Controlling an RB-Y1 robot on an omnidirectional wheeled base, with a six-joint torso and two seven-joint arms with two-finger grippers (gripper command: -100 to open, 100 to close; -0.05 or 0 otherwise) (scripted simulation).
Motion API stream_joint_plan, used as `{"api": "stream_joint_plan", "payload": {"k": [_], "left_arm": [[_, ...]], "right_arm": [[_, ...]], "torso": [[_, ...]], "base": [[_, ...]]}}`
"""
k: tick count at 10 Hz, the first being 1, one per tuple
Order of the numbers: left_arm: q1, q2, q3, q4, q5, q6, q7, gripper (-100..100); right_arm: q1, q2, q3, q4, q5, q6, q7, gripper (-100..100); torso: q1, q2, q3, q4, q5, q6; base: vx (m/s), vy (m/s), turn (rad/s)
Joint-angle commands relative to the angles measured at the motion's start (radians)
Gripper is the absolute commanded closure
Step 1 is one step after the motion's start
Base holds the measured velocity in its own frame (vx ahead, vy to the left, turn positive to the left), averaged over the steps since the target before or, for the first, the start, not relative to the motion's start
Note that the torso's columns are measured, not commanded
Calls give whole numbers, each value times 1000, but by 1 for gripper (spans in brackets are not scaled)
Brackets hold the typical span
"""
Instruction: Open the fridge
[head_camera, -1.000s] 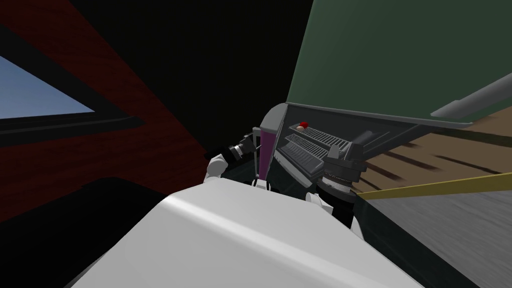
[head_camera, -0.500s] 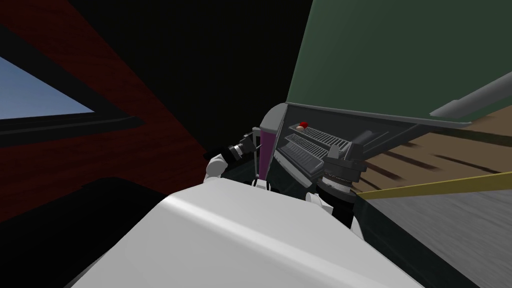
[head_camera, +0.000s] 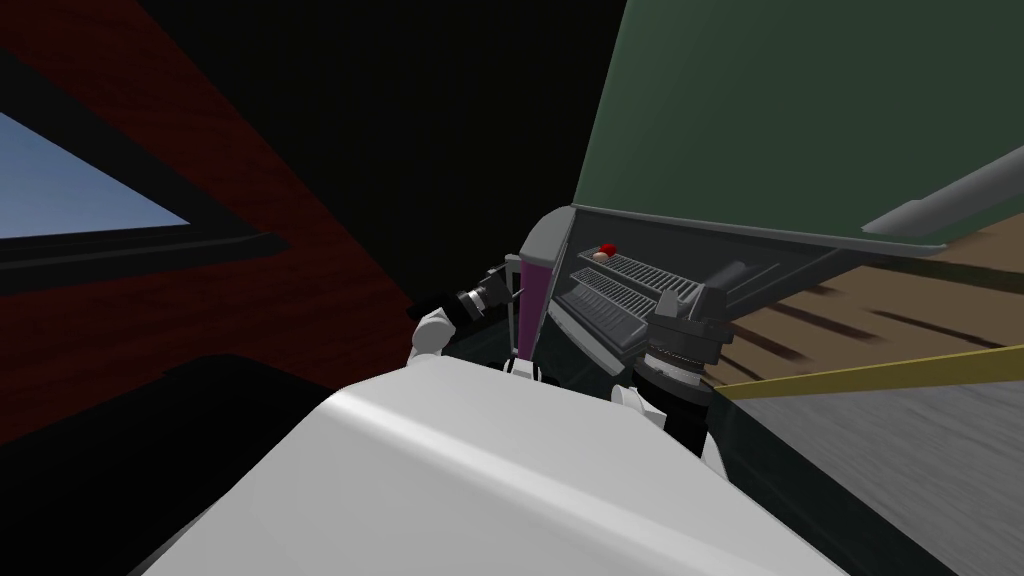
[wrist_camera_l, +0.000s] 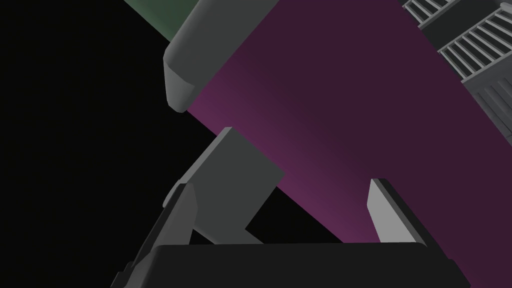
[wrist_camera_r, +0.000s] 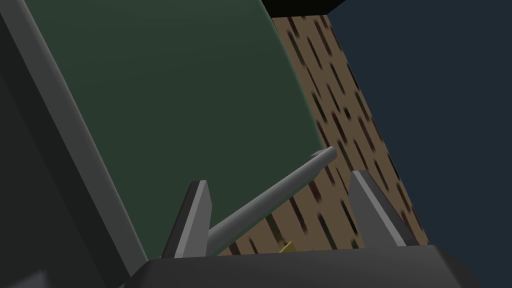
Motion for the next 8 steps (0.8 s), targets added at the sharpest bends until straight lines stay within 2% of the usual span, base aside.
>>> {"api": "stream_joint_plan", "payload": {"k": [1, 3, 5, 6, 7, 8], "left_arm": [[-1, -1, -1, 0, 0, -1, 0, -100], [-9, 14, 1, 17, -5, -5, 3, -100], [-9, -4, 0, -2, -1, -1, 4, -100], [-7, 2, 2, 8, -1, -2, 2, -100], [-3, 1, 11, -19, -1, 19, 18, -100], [-3, 1, 12, -23, -1, 21, 19, -100]], "right_arm": [[0, 0, 0, 0, 0, 0, 0, 0], [0, 0, 0, 0, 0, 0, 0, 0], [0, 0, 0, 0, 0, 0, 0, 0], [0, 0, 0, 0, 0, 0, 0, 0], [0, 0, 0, 0, 0, 0, 0, 0], [0, 0, 0, 0, 0, 0, 0, 0]], "torso": [[0, 0, 0, 0, 0, 0], [-1, 0, 0, 0, 0, 0], [-2, -1, -1, 0, 0, 0], [-1, -1, -1, 0, 0, 1], [-1, 0, 0, 0, 0, 1], [-2, 0, 0, 0, 0, 0]], "base": [[2, 11, -12], [-4, -14, 0], [-3, -19, 6], [0, 0, 0], [1, -28, 66], [-11, -63, 53]]}}
